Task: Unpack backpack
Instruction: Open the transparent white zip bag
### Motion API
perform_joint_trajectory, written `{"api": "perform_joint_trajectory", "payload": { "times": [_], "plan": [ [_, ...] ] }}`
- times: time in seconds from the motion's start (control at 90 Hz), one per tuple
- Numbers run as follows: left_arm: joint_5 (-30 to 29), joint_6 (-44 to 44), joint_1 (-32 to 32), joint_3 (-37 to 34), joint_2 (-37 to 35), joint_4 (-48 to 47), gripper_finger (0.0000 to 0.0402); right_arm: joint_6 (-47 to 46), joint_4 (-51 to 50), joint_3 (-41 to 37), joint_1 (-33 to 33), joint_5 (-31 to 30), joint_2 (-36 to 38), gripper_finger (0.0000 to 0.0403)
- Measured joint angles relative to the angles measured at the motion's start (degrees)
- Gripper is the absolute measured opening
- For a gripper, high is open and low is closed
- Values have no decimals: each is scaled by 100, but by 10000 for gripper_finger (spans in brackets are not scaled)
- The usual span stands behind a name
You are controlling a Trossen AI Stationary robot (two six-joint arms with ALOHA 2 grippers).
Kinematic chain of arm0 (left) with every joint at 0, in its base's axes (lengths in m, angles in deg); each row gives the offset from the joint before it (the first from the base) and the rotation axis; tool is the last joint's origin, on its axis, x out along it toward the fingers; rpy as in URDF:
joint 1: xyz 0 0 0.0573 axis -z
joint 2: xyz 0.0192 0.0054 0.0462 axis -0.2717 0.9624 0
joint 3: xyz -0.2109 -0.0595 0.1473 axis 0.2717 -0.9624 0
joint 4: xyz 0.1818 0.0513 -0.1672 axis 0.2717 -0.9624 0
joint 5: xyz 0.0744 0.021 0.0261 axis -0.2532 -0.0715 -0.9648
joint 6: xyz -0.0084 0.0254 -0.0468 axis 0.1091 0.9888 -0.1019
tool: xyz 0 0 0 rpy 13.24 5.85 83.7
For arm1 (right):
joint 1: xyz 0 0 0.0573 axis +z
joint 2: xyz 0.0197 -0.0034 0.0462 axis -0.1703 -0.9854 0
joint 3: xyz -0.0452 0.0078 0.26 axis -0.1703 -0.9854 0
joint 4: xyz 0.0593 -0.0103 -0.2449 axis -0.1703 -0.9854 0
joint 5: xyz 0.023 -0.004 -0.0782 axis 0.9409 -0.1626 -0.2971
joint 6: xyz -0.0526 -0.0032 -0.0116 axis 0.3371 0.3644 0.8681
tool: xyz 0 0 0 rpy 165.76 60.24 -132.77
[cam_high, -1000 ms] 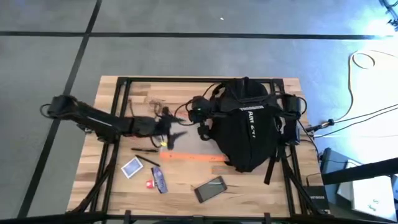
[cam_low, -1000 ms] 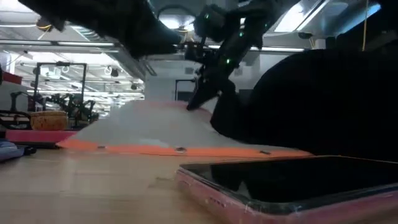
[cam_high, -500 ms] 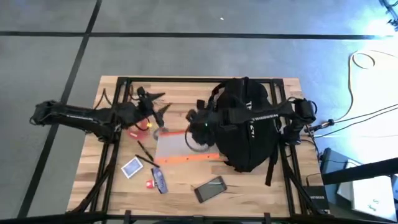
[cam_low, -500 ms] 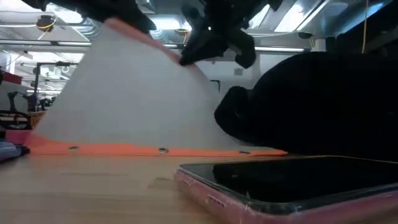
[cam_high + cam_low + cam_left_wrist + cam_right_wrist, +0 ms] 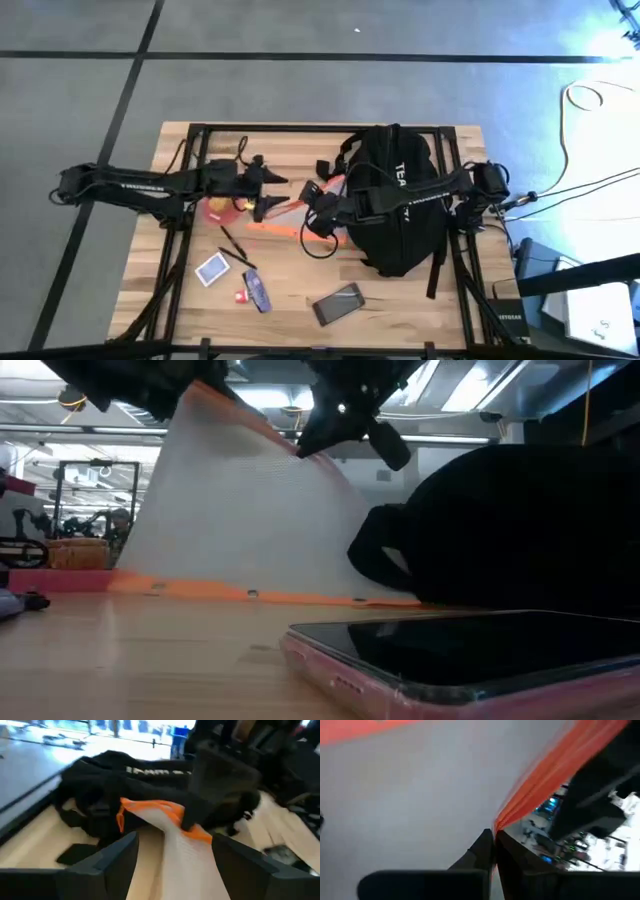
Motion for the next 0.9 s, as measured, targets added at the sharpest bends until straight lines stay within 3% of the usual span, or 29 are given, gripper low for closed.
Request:
{"api": "perform_joint_trajectory", "payload": {
  "times": [0.189,0.411,0.533,0.611,0.667,0.789,0.9],
  "plan": [
    [656,-155,-266,2,207,148,239,704,10,-2,35,-596,-26,0],
    [944,-69,-452,243,122,354,239,901,26,-2,28,-657,-28,0],
    [1072,47,-528,504,104,17,239,809,29,-2,28,-654,-28,0],
    [1177,570,-380,675,104,-592,239,736,24,-2,28,-656,-28,0],
    [906,1040,-132,836,126,-1106,239,660,25,-2,28,-647,-28,0],
    [-309,1581,402,1127,282,-1749,239,616,24,-2,28,-587,-28,0],
    [-681,1587,596,1319,435,-1790,239,613,22,-2,28,-580,-28,0]
  ]
}}
